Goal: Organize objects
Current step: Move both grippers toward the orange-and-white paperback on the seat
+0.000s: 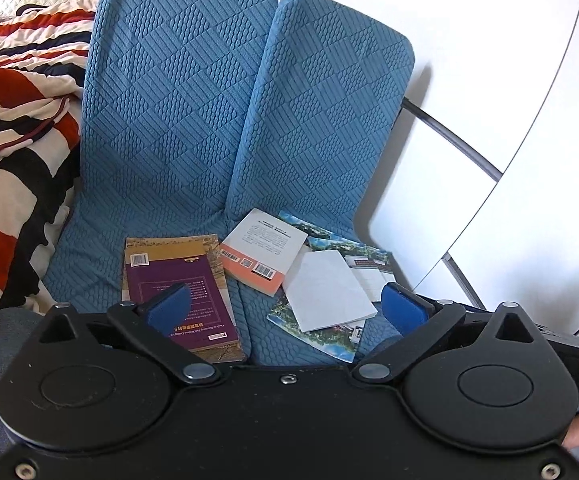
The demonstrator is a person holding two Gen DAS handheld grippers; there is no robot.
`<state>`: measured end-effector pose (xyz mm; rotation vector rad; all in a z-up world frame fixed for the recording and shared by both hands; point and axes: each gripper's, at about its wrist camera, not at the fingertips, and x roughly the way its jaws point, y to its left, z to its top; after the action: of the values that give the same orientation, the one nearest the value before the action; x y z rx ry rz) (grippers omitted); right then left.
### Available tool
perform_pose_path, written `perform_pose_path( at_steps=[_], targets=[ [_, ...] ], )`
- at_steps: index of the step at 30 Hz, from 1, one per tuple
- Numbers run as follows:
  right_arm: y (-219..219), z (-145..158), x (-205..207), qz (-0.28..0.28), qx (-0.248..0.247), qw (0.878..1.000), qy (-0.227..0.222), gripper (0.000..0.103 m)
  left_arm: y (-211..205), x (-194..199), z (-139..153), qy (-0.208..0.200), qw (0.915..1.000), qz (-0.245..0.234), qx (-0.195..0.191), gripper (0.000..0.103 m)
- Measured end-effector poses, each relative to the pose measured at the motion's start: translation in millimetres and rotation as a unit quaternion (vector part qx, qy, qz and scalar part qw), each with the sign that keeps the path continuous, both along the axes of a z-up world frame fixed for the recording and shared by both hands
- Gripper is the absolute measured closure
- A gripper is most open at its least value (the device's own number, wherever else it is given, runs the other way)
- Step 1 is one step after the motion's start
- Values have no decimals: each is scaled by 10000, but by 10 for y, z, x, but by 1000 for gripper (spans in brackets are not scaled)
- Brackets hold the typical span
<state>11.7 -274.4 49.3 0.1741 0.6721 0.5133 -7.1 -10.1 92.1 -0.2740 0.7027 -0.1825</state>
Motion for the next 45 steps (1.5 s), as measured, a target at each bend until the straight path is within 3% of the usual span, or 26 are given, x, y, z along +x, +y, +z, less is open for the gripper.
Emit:
perform_pose_path(
  at_steps=[11, 25, 37, 45],
  targets=[
    [-13, -87, -58, 54, -158, 9998, -103, 18, -21, -93, -98, -71, 10000, -3, -35, 1],
    [107, -325, 105, 142, -197, 9997, -49, 18, 29, 138, -327, -30, 10000, -27, 51, 1],
    [370, -537, 391, 171, -351, 9991, 137, 18, 234, 523, -533, 97, 9998, 146, 30, 1],
    [482, -759, 610, 120, -435, 9986, 262, 18, 283, 909, -850, 133, 9998, 124, 89, 1]
  ],
)
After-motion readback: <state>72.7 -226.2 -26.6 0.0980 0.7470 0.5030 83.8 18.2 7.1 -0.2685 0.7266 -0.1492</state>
